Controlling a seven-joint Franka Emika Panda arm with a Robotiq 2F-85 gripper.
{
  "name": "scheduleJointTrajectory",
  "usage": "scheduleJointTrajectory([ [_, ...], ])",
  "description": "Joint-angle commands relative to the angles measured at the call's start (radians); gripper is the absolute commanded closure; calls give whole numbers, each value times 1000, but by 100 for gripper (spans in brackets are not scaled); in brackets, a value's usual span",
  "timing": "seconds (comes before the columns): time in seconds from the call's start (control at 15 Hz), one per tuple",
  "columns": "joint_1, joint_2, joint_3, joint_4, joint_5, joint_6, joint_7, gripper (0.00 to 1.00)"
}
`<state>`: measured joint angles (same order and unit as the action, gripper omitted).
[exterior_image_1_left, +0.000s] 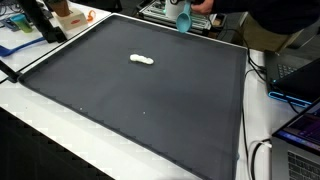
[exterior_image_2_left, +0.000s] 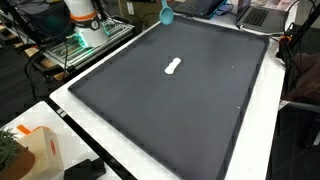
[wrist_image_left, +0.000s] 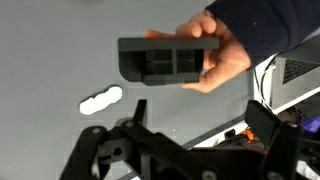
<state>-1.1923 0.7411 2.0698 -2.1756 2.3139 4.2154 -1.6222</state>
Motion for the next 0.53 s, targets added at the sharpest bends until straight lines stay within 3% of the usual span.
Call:
scheduleJointTrajectory([
  [0.0,26,34,-1,-7,-37,22,34,0],
  [0.47,41,59,0,-7,-56,22,40,0],
])
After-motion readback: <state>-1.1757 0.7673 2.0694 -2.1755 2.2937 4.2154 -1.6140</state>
